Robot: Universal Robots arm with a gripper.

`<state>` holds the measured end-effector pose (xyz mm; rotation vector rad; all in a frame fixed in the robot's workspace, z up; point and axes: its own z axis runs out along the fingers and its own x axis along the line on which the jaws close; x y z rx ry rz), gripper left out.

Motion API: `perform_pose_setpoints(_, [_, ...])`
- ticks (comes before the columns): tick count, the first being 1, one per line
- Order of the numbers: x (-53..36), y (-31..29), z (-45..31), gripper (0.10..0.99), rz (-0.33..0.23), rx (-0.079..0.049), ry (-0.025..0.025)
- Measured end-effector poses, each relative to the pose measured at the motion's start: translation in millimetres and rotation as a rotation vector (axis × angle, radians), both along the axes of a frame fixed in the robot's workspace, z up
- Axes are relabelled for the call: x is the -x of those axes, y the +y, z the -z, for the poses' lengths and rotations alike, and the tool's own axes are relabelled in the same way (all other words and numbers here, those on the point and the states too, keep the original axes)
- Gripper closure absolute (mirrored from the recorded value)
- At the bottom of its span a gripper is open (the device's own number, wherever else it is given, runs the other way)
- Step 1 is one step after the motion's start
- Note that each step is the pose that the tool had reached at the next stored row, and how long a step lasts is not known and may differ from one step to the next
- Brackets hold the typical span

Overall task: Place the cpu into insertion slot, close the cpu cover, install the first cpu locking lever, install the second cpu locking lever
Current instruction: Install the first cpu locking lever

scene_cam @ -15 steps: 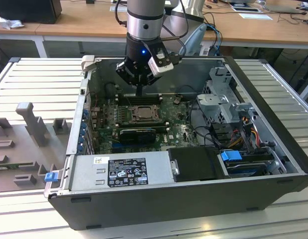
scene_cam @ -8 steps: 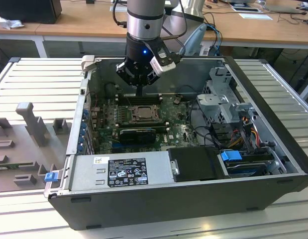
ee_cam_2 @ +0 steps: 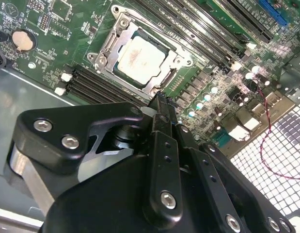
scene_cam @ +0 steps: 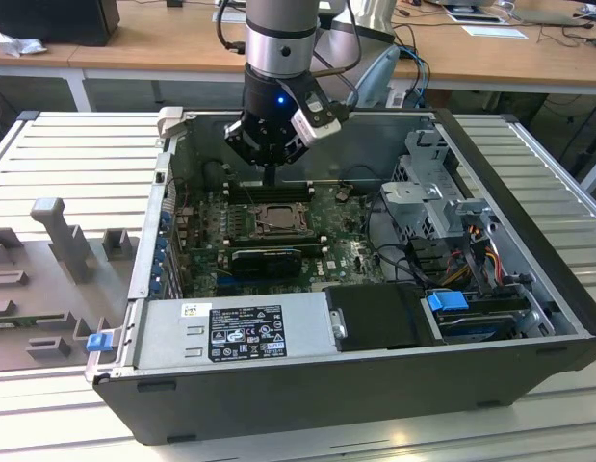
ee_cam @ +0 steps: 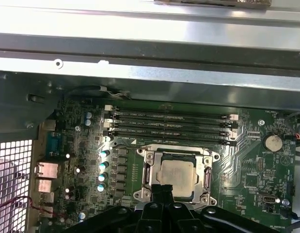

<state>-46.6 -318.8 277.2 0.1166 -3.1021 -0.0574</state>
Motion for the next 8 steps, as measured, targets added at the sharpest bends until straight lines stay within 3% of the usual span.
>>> perform_pose_setpoints(5, [3.0, 0.0, 0.0, 0.980, -0.003, -0.002, -0.0001])
perform_pose_setpoints(8, [16.6, 0.0, 0.0, 0.980, -0.006, -0.006, -0.0016])
